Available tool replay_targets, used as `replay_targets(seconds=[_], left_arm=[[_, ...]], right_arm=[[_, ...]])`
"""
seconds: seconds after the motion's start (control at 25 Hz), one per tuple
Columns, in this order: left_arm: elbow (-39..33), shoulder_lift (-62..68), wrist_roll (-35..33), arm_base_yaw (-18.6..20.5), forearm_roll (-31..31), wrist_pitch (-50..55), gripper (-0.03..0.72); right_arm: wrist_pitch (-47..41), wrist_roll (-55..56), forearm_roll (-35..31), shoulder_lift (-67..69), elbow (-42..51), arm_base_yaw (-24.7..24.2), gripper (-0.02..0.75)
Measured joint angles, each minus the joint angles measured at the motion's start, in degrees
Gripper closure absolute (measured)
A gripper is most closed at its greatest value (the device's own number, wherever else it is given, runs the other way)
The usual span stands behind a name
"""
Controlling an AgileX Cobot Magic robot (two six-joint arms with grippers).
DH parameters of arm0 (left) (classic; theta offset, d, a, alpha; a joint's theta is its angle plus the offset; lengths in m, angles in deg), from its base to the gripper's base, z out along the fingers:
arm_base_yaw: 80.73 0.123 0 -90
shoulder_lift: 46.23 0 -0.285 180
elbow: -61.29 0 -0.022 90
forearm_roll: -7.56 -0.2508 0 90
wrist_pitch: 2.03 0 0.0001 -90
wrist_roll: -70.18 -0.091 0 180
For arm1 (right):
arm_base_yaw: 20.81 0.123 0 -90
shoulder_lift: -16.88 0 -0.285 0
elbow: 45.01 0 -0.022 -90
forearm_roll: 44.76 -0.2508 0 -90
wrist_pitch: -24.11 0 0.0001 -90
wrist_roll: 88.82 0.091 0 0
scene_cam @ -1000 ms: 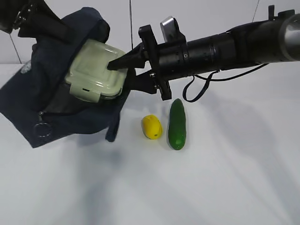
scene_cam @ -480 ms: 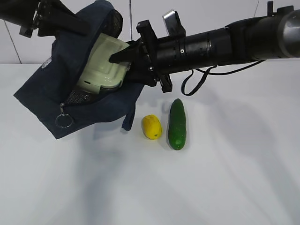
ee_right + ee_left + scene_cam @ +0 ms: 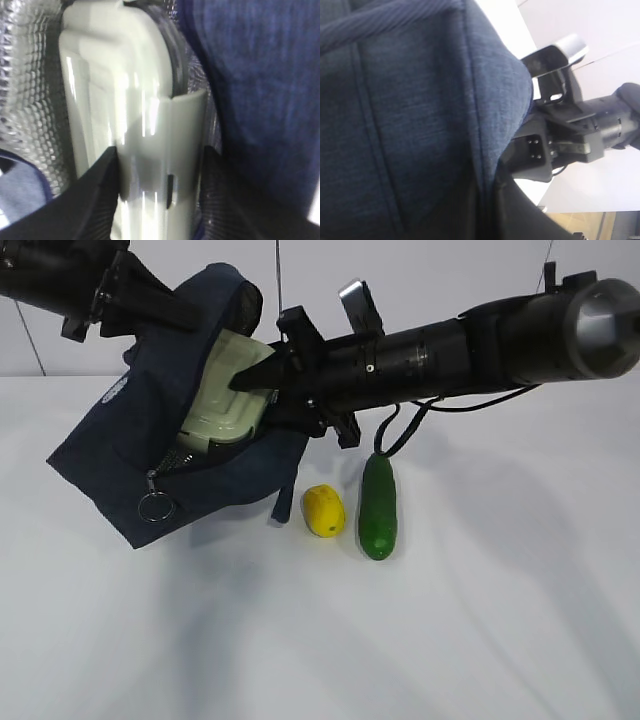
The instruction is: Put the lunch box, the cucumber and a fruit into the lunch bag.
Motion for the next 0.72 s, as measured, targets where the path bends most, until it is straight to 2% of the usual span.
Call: replay_targets(seconds=[0.32,0.72], left_arm=[[0.0,1.3,0.0,0.0,-4.6,-0.7,0.691],[0.1,5.3,-0.3,0.0,-3.6,-1.2,0.691]], right_arm=[[-0.1,-2.2,-3.5,3.8,-0.3,1.5,0.385],[1.1,-3.7,-6.0,7.6,-0.6,1.7,0.385]])
